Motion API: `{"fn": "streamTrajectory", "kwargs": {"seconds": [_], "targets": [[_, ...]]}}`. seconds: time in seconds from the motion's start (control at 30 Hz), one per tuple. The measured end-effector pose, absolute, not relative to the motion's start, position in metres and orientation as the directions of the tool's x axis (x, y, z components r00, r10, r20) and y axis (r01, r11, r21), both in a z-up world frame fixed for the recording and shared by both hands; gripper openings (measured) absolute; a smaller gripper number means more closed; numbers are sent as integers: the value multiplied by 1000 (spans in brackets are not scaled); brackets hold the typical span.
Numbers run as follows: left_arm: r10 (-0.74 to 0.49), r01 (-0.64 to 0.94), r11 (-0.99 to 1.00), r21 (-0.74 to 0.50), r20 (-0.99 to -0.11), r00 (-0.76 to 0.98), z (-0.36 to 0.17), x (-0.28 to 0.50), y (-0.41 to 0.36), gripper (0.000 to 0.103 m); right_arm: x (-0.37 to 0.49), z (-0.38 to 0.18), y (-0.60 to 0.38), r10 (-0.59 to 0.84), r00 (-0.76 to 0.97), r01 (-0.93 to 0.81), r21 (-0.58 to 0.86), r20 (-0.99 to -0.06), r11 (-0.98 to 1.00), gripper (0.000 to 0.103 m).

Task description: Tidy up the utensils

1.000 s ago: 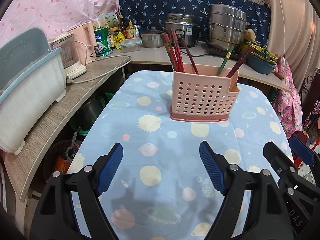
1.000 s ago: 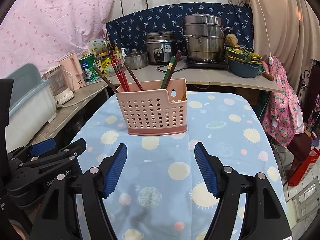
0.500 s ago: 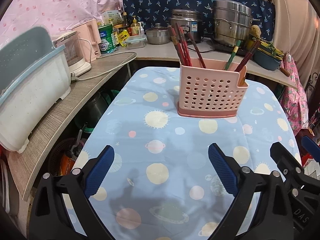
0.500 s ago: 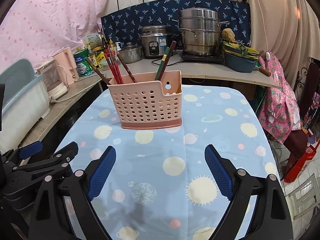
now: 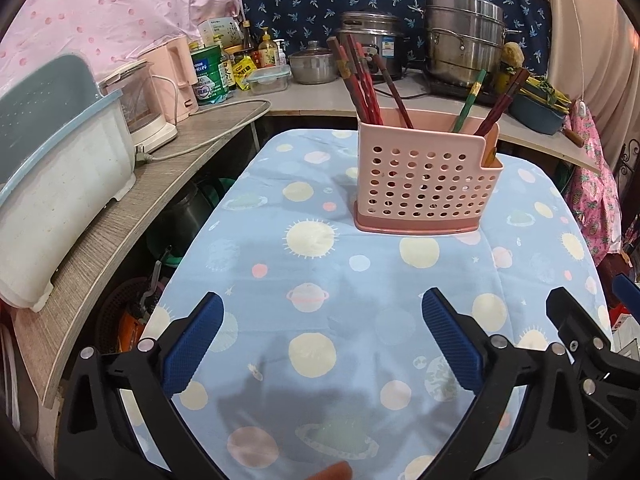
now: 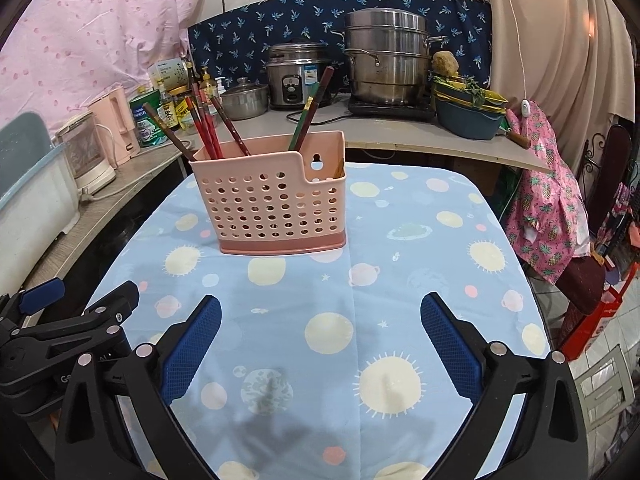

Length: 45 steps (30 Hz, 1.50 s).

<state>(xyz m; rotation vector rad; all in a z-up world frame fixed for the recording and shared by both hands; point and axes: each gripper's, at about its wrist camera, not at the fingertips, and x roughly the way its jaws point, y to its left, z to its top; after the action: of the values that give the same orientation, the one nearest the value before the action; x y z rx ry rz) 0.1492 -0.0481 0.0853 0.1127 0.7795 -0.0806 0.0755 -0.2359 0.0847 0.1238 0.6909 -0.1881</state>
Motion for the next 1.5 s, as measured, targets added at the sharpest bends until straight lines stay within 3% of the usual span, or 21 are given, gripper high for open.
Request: {"fn": "streamTrajectory", "kwargs": {"seconds": [1.5], "targets": [[-5, 101, 990, 94, -707, 707, 74, 193, -62, 95, 116, 72, -248, -123, 744, 213, 58, -656, 975, 96]]}}
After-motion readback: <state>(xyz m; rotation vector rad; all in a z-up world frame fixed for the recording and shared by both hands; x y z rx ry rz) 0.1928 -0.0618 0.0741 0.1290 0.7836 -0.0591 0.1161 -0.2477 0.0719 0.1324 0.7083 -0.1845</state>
